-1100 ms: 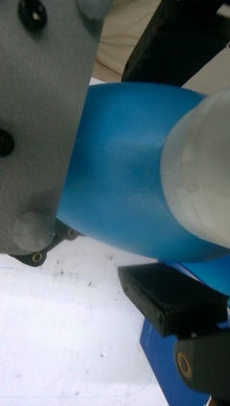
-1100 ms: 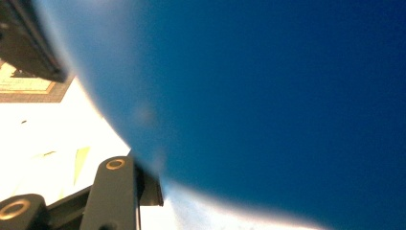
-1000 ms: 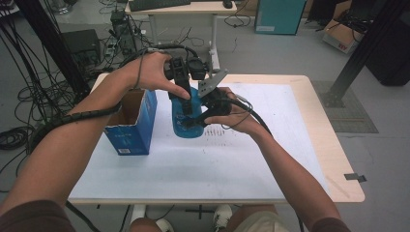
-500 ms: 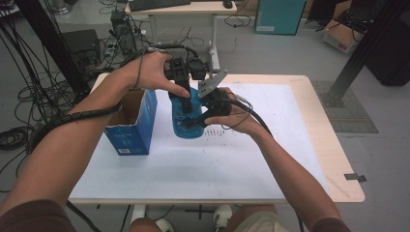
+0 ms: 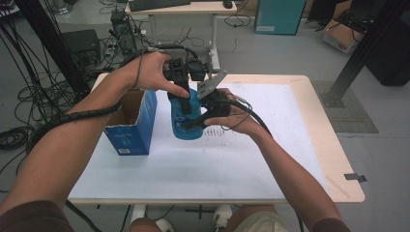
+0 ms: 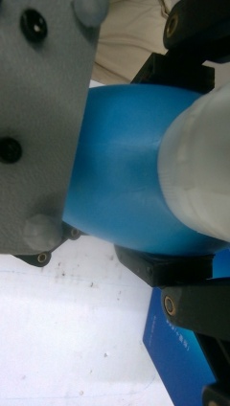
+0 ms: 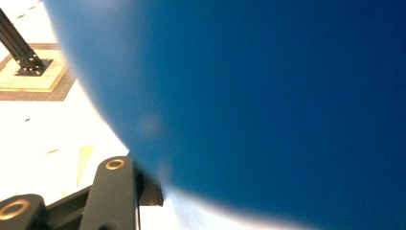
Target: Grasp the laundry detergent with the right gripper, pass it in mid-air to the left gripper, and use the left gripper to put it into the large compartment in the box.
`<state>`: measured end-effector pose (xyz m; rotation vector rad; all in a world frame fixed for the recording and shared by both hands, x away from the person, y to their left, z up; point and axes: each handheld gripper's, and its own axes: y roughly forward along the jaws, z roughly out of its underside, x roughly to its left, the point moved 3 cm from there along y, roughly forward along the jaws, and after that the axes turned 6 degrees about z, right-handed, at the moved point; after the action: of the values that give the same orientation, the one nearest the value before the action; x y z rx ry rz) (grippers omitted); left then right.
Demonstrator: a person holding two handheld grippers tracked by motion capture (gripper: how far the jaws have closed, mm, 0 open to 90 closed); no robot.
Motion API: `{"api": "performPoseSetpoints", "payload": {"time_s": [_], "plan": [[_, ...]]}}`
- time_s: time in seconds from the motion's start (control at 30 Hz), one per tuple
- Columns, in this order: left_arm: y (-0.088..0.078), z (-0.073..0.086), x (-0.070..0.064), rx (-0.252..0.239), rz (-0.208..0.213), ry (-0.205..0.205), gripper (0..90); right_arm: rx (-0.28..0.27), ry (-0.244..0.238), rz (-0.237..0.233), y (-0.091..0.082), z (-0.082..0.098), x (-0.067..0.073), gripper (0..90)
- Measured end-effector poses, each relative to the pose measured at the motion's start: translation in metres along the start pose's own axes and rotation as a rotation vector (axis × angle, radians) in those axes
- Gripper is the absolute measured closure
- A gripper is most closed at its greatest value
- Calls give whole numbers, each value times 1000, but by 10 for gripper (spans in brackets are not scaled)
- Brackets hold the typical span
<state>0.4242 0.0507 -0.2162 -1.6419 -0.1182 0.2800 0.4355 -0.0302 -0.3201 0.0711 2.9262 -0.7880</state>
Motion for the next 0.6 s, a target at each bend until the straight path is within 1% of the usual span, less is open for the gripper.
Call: {"api": "performPoseSetpoints", "payload": {"time_s": [0.1, 0.13, 0.17, 0.2, 0.27, 0.33, 0.37, 0.4, 0.43, 0.47, 0.6], "plan": [[0, 0, 0, -6, -3, -5, 354, 1, 0, 3, 0, 0, 0, 432], [0, 0, 0, -2, 0, -4, 353, 1, -5, 6, 0, 0, 0, 431], [0, 0, 0, -3, 6, -4, 353, 4, 1, 3, 0, 0, 0, 431], [0, 0, 0, -3, 0, -2, 353, 0, -2, 2, 0, 0, 0, 431], [0, 1, 0, -7, 5, -4, 353, 1, 0, 5, 0, -1, 0, 431], [-1, 1, 0, -12, -6, 2, 353, -3, 0, 3, 1, -1, 0, 431], [-1, 1, 0, -13, 0, 2, 353, -1, 2, 6, 0, -1, 0, 431], [-1, 1, -1, -14, 2, 1, 353, 53, 58, 0, -3, 1, 4, 431], [-1, 1, -1, -13, 1, 1, 353, 16, -12, 36, -3, 0, -2, 431], [-1, 1, 0, -11, -13, 12, 353, 16, -12, 37, -3, 0, -2, 431], [-1, 0, -1, -14, -5, -1, 353, 14, -13, 38, -3, -1, -2, 431]]}}
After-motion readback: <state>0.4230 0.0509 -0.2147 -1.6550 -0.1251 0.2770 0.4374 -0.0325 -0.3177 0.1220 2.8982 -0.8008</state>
